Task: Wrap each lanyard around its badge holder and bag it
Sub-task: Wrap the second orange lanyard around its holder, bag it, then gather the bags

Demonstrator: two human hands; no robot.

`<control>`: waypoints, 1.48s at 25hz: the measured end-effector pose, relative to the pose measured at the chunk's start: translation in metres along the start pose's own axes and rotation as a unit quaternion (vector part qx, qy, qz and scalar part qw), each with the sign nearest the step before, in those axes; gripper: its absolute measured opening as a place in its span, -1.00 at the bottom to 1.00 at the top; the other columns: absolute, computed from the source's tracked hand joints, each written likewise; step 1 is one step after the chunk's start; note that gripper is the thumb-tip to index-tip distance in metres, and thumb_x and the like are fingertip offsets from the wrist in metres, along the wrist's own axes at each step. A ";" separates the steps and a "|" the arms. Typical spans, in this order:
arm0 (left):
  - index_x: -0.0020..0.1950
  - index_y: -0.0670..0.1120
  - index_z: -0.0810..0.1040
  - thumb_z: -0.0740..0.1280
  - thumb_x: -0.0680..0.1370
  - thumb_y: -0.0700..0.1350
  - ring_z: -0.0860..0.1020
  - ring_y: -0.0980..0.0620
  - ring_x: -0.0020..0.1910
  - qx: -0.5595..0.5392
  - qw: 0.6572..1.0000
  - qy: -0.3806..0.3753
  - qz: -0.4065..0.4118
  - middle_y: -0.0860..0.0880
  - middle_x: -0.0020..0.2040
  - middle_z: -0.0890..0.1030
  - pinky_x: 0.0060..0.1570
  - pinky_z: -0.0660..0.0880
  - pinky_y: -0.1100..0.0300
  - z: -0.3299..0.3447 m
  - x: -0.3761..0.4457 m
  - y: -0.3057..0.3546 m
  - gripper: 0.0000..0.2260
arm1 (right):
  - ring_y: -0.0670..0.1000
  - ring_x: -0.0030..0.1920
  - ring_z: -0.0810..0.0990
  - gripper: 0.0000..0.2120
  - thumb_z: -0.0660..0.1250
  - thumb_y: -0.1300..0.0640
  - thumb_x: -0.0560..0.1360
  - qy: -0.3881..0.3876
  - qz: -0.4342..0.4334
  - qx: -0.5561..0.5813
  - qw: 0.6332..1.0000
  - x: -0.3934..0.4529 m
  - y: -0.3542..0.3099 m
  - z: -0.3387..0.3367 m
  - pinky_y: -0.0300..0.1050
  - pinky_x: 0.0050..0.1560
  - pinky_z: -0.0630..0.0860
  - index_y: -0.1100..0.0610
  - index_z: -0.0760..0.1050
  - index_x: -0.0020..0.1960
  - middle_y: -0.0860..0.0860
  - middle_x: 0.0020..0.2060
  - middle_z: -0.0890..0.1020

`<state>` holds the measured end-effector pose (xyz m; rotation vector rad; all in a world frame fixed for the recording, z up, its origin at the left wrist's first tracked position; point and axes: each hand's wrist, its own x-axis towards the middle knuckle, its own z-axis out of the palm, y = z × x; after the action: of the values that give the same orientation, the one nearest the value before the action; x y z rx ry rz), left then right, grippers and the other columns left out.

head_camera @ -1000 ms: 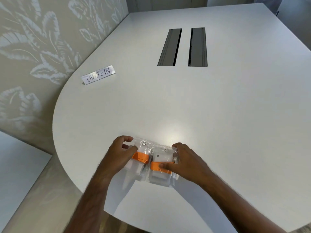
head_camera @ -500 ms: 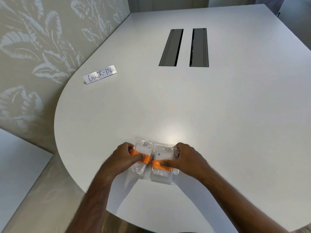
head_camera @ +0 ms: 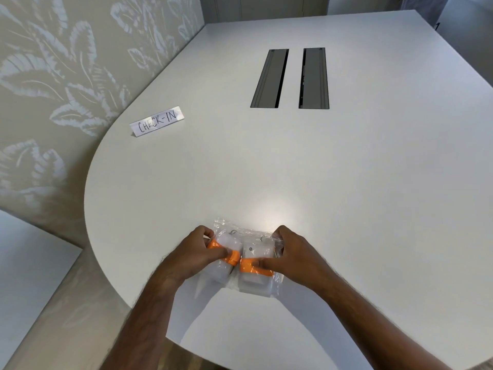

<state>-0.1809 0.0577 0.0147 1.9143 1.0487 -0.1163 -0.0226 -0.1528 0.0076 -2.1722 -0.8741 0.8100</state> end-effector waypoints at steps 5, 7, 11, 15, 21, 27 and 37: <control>0.10 0.11 0.53 0.60 0.17 0.30 0.69 -0.01 0.02 -0.059 0.998 0.014 0.008 0.01 0.02 0.71 0.00 0.63 0.07 -0.002 0.001 -0.001 -0.39 | -0.18 -0.26 0.59 -0.41 0.69 -0.30 0.19 0.002 0.006 0.124 0.992 0.011 0.004 -0.001 -0.25 -0.28 0.53 -0.08 0.47 0.01 -0.12 -0.20 0.69; 0.09 0.11 0.53 0.62 0.22 0.25 0.70 -0.05 0.01 -0.081 0.996 0.016 0.014 -0.03 0.01 0.73 0.07 0.65 -0.02 -0.007 0.006 0.000 -0.46 | -0.21 -0.25 0.64 -0.41 0.73 -0.23 0.15 0.008 0.000 0.192 0.981 0.018 0.001 -0.001 -0.30 -0.26 0.55 -0.06 0.52 0.01 -0.18 -0.21 0.71; 0.11 0.13 0.52 0.60 0.19 0.27 0.72 -0.05 -0.01 -0.111 0.993 0.015 0.028 0.00 -0.01 0.74 0.05 0.67 0.00 -0.027 0.020 0.007 -0.42 | -0.09 -0.08 0.76 -0.47 0.75 -0.01 0.22 0.024 -0.007 0.274 0.961 0.041 -0.010 0.004 -0.25 -0.14 0.64 -0.08 0.58 0.09 -0.10 -0.06 0.77; 0.10 0.12 0.52 0.58 0.14 0.27 0.73 -0.05 -0.06 -0.136 0.989 0.024 0.049 0.01 -0.05 0.76 -0.13 0.57 0.14 -0.052 0.045 0.021 -0.40 | -0.03 -0.01 0.79 -0.52 0.72 0.15 0.33 0.041 -0.026 0.313 0.948 0.073 -0.031 0.005 -0.19 -0.10 0.69 -0.05 0.60 0.14 -0.05 -0.02 0.80; 0.11 0.14 0.49 0.56 0.16 0.28 0.68 0.02 -0.07 -0.147 0.984 0.035 0.094 -0.01 -0.02 0.73 -0.10 0.52 0.17 -0.101 0.100 0.044 -0.40 | 0.13 0.10 0.78 -0.54 0.69 0.15 0.38 0.079 -0.048 0.349 0.932 0.139 -0.073 0.000 0.28 0.12 0.71 -0.07 0.65 0.21 0.03 0.07 0.79; 0.20 0.11 0.48 0.61 0.41 0.05 0.68 0.02 -0.05 -0.164 0.978 0.041 0.121 -0.03 0.05 0.71 -0.10 0.52 0.18 -0.147 0.179 0.059 -0.55 | 0.25 0.15 0.75 -0.51 0.69 0.17 0.39 0.091 -0.056 0.363 0.926 0.219 -0.111 -0.009 0.40 0.17 0.64 0.02 0.64 0.27 0.12 0.08 0.79; 0.21 0.09 0.47 0.57 0.44 0.07 0.62 0.05 0.00 -0.169 0.979 0.040 0.111 -0.03 0.08 0.65 -0.12 0.46 0.13 -0.186 0.308 0.087 -0.57 | 0.18 0.05 0.78 -0.42 0.68 0.19 0.41 0.110 0.007 0.376 0.920 0.349 -0.138 -0.029 0.15 -0.08 0.75 0.15 0.46 0.31 0.23 0.12 0.75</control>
<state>0.0162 0.3704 0.0365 1.7198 0.8382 0.2525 0.1550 0.1783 0.0249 -1.5380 -0.3399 0.7308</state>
